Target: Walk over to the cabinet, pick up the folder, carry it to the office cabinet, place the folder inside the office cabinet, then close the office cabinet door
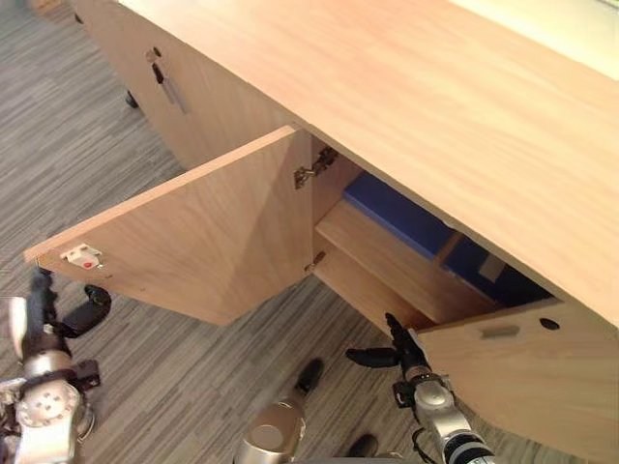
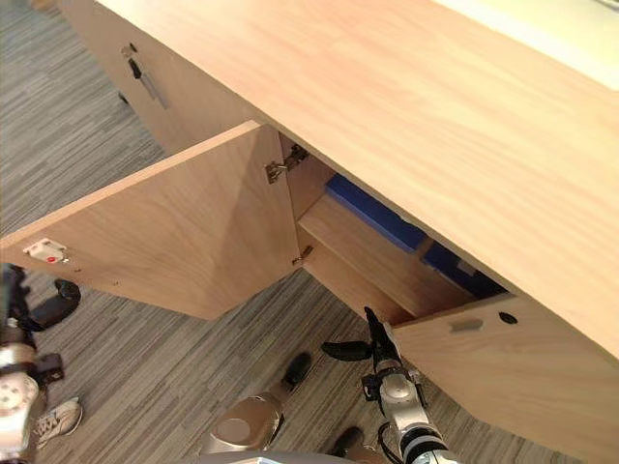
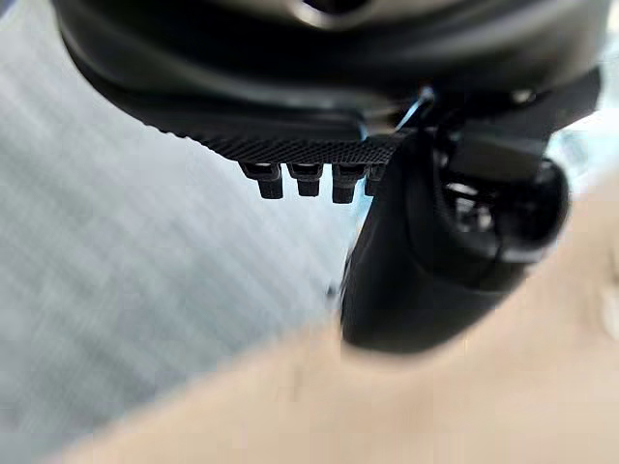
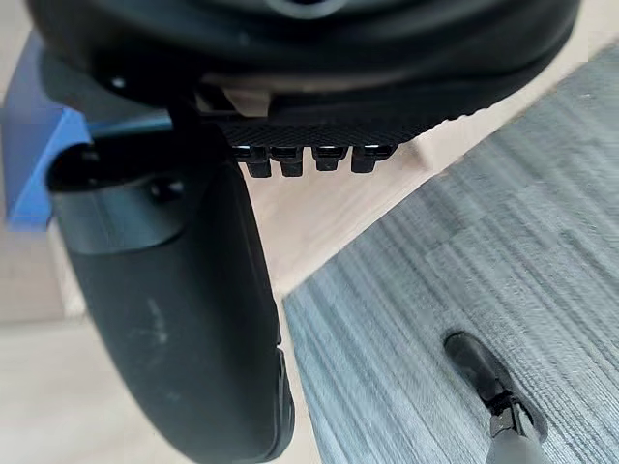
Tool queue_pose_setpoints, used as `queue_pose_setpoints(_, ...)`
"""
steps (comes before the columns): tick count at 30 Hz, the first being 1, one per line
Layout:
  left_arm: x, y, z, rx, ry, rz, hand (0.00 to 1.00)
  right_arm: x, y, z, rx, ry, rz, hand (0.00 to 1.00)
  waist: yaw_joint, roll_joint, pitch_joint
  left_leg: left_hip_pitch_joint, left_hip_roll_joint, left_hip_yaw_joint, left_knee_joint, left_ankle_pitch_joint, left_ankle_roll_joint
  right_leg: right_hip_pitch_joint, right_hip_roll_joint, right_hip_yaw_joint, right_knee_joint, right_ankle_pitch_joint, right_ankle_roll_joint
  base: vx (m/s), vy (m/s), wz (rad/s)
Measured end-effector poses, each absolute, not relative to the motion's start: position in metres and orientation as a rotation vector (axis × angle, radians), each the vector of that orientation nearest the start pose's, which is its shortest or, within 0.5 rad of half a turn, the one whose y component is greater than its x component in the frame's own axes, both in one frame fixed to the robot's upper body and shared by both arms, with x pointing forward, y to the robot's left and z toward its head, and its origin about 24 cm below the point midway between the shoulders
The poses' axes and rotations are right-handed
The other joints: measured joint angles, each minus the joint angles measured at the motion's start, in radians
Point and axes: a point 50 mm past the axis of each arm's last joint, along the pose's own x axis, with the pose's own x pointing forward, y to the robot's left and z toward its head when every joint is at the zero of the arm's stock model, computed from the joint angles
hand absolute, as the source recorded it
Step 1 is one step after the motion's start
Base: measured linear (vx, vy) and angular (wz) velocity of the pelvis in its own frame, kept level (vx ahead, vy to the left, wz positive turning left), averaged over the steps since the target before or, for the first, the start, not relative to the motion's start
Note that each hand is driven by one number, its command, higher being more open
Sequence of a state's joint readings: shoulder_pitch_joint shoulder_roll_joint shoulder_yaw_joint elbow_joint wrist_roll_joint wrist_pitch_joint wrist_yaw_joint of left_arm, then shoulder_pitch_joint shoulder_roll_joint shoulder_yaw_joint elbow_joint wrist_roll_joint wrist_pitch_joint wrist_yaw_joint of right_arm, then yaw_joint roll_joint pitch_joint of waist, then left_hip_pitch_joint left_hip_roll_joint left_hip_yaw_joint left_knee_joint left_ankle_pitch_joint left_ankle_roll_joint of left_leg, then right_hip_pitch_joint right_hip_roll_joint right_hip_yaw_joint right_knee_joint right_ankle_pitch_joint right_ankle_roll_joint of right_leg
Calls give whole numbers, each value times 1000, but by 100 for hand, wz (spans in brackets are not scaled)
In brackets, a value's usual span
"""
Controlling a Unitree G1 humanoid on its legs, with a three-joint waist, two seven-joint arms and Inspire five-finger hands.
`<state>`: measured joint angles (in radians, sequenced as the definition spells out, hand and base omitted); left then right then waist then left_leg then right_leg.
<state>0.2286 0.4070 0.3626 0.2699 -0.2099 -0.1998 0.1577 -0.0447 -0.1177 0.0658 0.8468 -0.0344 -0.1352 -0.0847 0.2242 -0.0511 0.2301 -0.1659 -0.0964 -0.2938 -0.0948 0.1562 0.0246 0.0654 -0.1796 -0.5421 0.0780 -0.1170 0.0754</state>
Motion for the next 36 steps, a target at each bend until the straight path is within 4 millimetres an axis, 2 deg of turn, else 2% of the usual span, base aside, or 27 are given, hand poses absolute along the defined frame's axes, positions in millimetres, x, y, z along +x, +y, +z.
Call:
queue_pose_setpoints(1, 160, 334, 9, 159, 139, 649, 100, 184, -184, -115, -182, 687, -63, 100, -6, -10, -6, -1, 5, 17, 0, 0, 0, -3, 2, 13, -5, 3, 5, -128, 32, -33)
queue_pose_setpoints(3, 150, 327, 3, 124, 149, 662, 100, 167, -190, -123, -160, 742, -110, 100, -19, -21, -13, -1, 16, 59, 0, -1, 0, -7, 4, 23, -7, 7, 12, -104, 33, -14)
queue_pose_setpoints(7, 125, 308, -13, 71, 204, 662, 100, 142, -203, -132, -124, 815, -196, 100, -49, -21, -15, -2, 35, 135, 0, 3, -6, -18, 4, 52, -8, 12, 18, -103, 53, -15)
queue_pose_setpoints(11, 113, 297, -27, 38, 266, 661, 100, 130, -203, -136, -101, 846, -221, 100, -63, -18, -16, 1, 52, 177, 0, 9, -14, -36, 13, 95, -6, 10, 24, -87, 22, -19)
queue_pose_setpoints(13, 106, 293, -33, 27, 297, 665, 100, 128, -200, -137, -75, 849, -237, 100, -78, -14, -18, 2, 60, 202, 0, 11, -17, -41, 19, 117, -5, 10, 24, -69, 4, -14)
queue_pose_setpoints(16, 93, 281, -53, 3, 399, 645, 100, 125, -201, -138, -42, 857, -268, 100, -79, 4, -28, 3, 72, 254, 1, 12, -18, -71, 29, 196, 1, 12, 27, -36, 5, -39)
queue_pose_setpoints(20, 73, 265, -69, -34, 494, 651, 100, 124, -200, -139, -31, 856, -298, 100, -94, 15, -30, -2, 84, 319, 1, 12, -19, -123, 34, 285, 24, 14, 30, -26, 7, -51)
queue_pose_setpoints(24, 55, 242, -99, -56, 701, 602, 100, 125, -198, -138, -22, 851, -318, 100, -132, 16, -29, -17, 94, 407, 2, 9, -20, -197, 39, 394, 48, 14, 30, -25, 12, -69)
queue_pose_setpoints(25, 50, 230, -108, -63, 776, 556, 100, 127, -195, -138, -13, 848, -319, 100, -153, 10, -25, -23, 93, 447, 7, 6, -19, -219, 34, 429, 47, 14, 28, -9, 52, -66)
queue_pose_setpoints(26, 46, 217, -116, -67, 840, 503, 100, 128, -195, -137, -15, 841, -319, 100, -172, 1, -21, -30, 90, 479, 18, 7, -7, -234, 25, 448, 46, 20, 20, -10, 91, -96)
queue_pose_setpoints(27, 40, 208, -123, -56, 909, 415, 100, 129, -194, -136, -17, 835, -322, 100, -192, 10, -25, -29, 90, 522, 22, -11, 7, -248, 25, 487, 42, 29, 7, -5, 90, -89)
queue_pose_setpoints(28, 39, 208, -124, -11, 926, 342, 100, 129, -193, -136, -19, 836, -321, 100, -200, 8, -26, -16, 90, 548, 3, -21, 4, -253, 30, 503, 35, 32, 2, 10, 127, -94)
queue_pose_setpoints(29, 44, 222, -121, 82, 925, 277, 100, 132, -181, -137, -8, 834, -290, 100, -240, -23, -26, -34, 74, 598, 41, -73, -31, -271, -2, 534, 17, 34, -39, 43, 149, -97)
queue_pose_setpoints(30, 53, 239, -117, 179, 908, 243, 100, 134, -175, -136, -5, 822, -268, 100, -252, -51, -21, -97, 88, 591, 268, -109, 122, -300, -29, 552, 26, 42, -26, 76, 132, -117)
queue_pose_setpoints(31, 57, 244, -115, 240, 904, 214, 100, 134, -174, -135, -15, 822, -252, 100, -251, -39, -24, -87, 116, 566, 279, -171, 81, -308, 0, 570, 26, 49, -23, 78, 104, -150)
queue_pose_setpoints(32, 64, 259, -116, 367, 935, 161, 100, 141, -172, -134, -11, 815, -234, 100, -270, -48, -20, -61, 121, 621, 255, -201, 37, -313, 5, 607, 26, 68, -8, 7, 95, -141)
queue_pose_setpoints(33, 73, 265, -116, 452, 942, 111, 100, 142, -175, -133, -14, 809, -240, 100, -284, -40, -21, -35, 124, 646, 217, -193, 25, -310, 20, 606, 15, 75, -10, -27, 96, -115)
queue_pose_setpoints(36, 86, 269, -113, 550, 926, 21, 100, 140, -181, -133, -30, 811, -247, 100, -293, -20, -20, -6, 133, 675, 159, -184, 12, -274, 75, 587, -14, 80, -2, -78, 68, -61)
